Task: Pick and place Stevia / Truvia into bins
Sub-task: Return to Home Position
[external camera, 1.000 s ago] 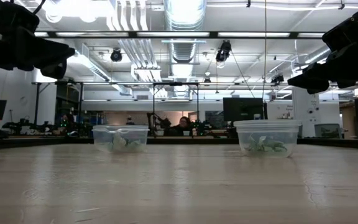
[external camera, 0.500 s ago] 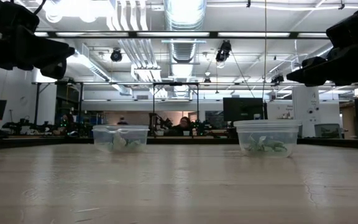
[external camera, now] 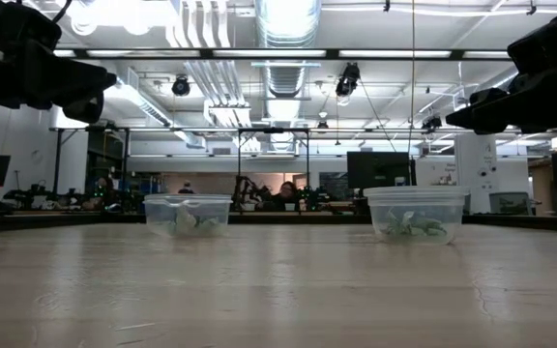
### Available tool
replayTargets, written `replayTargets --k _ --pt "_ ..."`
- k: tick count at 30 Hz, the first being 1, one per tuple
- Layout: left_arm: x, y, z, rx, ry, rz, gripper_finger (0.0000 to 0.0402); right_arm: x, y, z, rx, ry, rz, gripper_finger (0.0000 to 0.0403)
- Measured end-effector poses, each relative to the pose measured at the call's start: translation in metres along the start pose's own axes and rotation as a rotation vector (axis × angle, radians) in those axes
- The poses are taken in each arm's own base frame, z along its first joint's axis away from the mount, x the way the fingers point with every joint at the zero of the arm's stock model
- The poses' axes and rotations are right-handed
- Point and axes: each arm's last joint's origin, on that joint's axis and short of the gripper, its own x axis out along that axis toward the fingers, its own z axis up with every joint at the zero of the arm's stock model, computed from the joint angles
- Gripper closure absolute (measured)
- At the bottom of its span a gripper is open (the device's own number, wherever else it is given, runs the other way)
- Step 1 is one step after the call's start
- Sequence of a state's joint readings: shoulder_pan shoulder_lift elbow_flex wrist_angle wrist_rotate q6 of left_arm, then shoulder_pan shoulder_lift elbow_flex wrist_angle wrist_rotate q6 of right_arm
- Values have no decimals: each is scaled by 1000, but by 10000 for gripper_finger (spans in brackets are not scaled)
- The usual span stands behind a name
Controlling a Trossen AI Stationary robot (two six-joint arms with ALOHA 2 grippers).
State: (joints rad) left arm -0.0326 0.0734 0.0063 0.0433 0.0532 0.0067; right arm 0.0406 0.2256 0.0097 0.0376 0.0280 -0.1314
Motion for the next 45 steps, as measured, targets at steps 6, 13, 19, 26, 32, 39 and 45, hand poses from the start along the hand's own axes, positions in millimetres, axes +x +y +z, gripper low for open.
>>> replayTargets --k 6,13,19,26,32,39,45 --pt "0 0 0 0 1 0 344 0 0 0 0 0 1 151" --pt "0 0 0 0 2 0 344 0 0 0 0 0 1 146" --pt "0 0 0 0 2 0 344 0 0 0 0 0 1 142" --pt "0 0 0 0 2 0 344 0 0 0 0 0 1 150" --pt "0 0 0 0 3 0 344 0 0 0 0 1 1 149" --pt "0 0 0 0 3 0 344 0 0 0 0 1 1 142" --pt "0 0 0 0 3 0 344 0 0 0 0 1 1 147"
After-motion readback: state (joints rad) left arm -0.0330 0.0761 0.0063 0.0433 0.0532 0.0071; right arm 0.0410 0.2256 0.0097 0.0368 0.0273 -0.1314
